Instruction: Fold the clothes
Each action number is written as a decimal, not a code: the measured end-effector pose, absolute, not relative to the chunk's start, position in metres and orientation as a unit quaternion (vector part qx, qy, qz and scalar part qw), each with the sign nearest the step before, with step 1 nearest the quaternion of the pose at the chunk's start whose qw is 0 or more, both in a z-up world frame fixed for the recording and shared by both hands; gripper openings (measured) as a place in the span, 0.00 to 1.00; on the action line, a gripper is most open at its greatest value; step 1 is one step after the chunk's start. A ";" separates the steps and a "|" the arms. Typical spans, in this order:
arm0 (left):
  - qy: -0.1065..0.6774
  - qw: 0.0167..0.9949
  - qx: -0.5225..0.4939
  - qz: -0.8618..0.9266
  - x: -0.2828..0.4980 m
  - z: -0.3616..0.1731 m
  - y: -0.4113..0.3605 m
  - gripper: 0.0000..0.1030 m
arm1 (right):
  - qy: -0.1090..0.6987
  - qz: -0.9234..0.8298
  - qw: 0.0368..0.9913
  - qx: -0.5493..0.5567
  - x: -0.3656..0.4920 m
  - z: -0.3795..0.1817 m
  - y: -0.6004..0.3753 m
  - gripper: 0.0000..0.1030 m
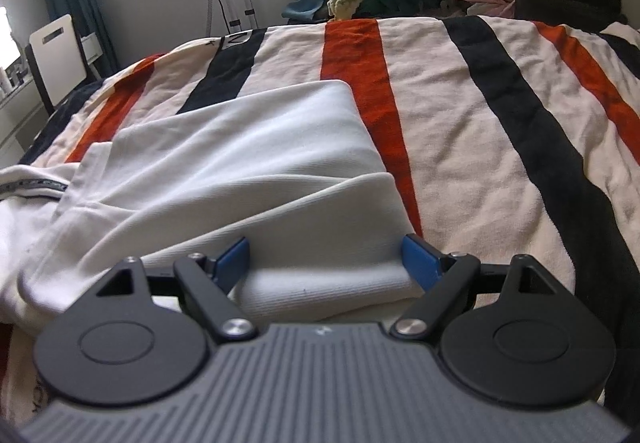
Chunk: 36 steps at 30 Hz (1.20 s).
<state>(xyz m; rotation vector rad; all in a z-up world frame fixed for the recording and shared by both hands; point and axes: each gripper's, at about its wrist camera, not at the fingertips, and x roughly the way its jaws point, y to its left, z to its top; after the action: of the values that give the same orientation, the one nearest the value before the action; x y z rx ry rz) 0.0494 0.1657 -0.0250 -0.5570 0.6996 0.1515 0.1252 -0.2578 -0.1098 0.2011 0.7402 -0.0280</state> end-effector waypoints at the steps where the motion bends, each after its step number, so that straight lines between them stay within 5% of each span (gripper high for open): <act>1: 0.348 0.888 -0.286 0.089 0.048 -0.025 0.179 0.90 | 0.362 -0.013 0.927 0.100 0.125 -0.110 -0.258 0.83; 5: 0.394 0.850 -0.304 0.169 0.050 -0.034 0.234 0.91 | 0.364 -0.014 0.925 0.104 0.123 -0.109 -0.260 0.83; 13: 0.285 0.816 -0.454 0.217 0.057 -0.059 0.305 0.85 | 0.362 -0.019 0.926 0.106 0.122 -0.109 -0.258 0.83; 20: 0.237 0.801 -0.476 0.274 0.066 -0.075 0.324 0.33 | 0.346 -0.013 0.932 0.111 0.122 -0.105 -0.257 0.82; 24: 0.229 0.849 -0.375 0.292 0.074 -0.052 0.303 0.16 | 0.354 -0.017 0.931 0.088 0.121 -0.104 -0.253 0.81; 28: 0.206 0.895 -0.255 0.303 0.091 -0.023 0.267 0.13 | 0.369 -0.021 0.926 0.077 0.123 -0.110 -0.251 0.81; 36: 0.094 0.950 -0.146 0.261 0.106 0.077 0.156 0.12 | 0.307 -0.040 0.908 0.281 0.096 -0.085 -0.315 0.81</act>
<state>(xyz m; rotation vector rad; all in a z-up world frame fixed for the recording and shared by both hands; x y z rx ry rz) 0.1059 0.1562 0.0767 -0.2979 0.1912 0.5302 0.0956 -0.3146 -0.0851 0.5804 0.6333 -0.0835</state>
